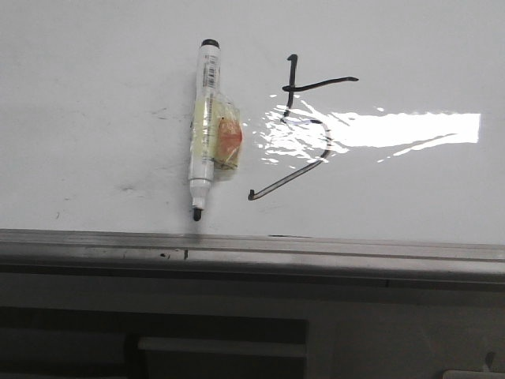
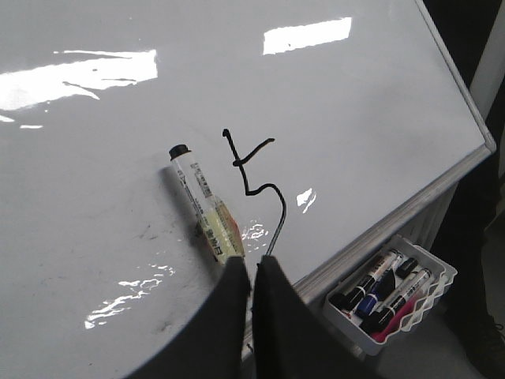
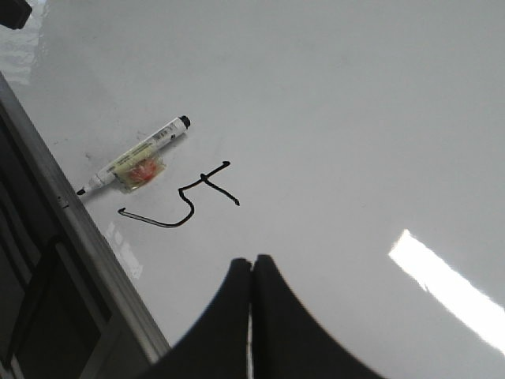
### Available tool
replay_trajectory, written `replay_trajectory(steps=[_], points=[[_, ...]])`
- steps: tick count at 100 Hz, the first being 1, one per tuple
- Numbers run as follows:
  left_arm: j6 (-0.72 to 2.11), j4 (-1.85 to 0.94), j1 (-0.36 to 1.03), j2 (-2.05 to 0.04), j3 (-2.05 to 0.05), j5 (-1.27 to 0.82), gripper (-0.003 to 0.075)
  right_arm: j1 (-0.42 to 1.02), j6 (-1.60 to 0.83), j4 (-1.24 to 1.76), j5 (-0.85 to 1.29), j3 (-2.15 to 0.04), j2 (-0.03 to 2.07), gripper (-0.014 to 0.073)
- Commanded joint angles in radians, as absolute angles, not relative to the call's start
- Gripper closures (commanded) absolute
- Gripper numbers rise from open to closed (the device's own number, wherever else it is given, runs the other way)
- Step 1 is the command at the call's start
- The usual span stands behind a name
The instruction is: Write number 5 on whiteboard
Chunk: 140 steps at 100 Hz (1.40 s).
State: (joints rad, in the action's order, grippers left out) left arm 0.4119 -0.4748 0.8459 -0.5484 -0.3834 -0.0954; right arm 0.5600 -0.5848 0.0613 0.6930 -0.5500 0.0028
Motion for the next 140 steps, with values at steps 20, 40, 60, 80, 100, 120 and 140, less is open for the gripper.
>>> replay_trajectory(steps=[20,40,60,80,100,120,140], points=[[0.412,-0.477,0.844,-0.549,-0.396,-0.034,0.0741,0.553,-0.582,0.066,0.619,-0.569,0.019,0.0657],[0.412,-0.348,0.787,-0.446,-0.298,0.095,0.0741,0.553,-0.582,0.066,0.617,-0.569,0.019,0.0657],[0.381,-0.261,0.566,-0.226,-0.089,0.147,0.0741,0.553,-0.582,0.066,0.617,-0.569,0.019,0.0657],[0.275,-0.221,0.368,-0.011,0.024,0.059,0.0741,0.553,-0.582,0.066,0.617,-0.569,0.019,0.0657],[0.059,-0.175,0.252,0.030,0.022,-0.224,0.0741,0.553,-0.582,0.066,0.617,-0.569,0.019,0.0657],[0.038,-0.193,0.221,0.030,0.022,-0.300,0.0741,0.553,-0.582,0.066,0.617,-0.569,0.019,0.0657],[0.038,-0.193,0.221,0.030,0.022,-0.300,0.0741,0.553,-0.582,0.066,0.617,-0.569,0.019,0.0657]])
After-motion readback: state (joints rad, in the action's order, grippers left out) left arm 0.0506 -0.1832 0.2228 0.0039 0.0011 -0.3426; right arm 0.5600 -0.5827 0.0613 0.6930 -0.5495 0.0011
